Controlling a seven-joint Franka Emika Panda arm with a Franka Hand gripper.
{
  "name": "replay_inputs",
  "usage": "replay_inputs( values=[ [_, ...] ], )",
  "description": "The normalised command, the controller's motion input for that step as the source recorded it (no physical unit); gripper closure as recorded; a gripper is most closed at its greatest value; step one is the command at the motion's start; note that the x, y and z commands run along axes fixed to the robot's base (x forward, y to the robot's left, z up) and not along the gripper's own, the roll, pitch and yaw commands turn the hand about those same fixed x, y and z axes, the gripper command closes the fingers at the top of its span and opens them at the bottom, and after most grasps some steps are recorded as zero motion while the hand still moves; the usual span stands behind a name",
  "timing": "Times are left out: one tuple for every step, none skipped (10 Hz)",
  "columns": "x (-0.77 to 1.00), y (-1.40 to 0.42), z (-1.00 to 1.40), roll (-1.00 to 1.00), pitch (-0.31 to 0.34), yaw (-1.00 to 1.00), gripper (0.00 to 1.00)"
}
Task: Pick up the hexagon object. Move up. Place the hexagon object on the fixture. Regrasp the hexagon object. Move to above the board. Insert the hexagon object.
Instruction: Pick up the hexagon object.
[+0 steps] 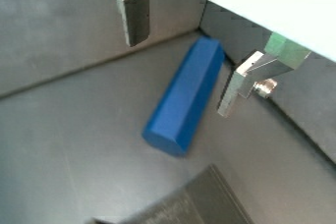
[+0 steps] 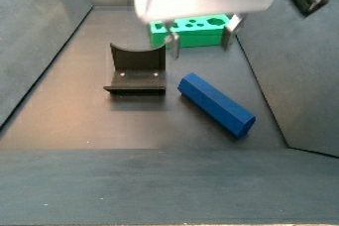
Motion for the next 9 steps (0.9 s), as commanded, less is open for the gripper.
replay_inputs(
  values=[
    [0.14, 0.01, -0.65, -0.02, -0.147, 0.32, 0.00],
    [0.00, 0.00, -0.71, 0.00, -0.200, 0.27, 0.00],
    [0.00, 0.00, -0.74, 0.00, -0.210, 0.27, 0.00],
    [-0.02, 0.00, -0.75, 0.04, -0.229, 0.30, 0.00],
    [0.00, 0.08, -0.70, 0.04, -0.216, 0.39, 0.00],
    [0.00, 0.03, -0.70, 0.06, -0.210, 0.33, 0.00],
    [0.00, 0.03, -0.68, 0.06, -0.210, 0.32, 0.00],
    [-0.01, 0.00, -0.70, 0.08, -0.214, 0.31, 0.00],
    [-0.03, 0.00, -0.69, 0.08, -0.219, 0.29, 0.00]
  ],
)
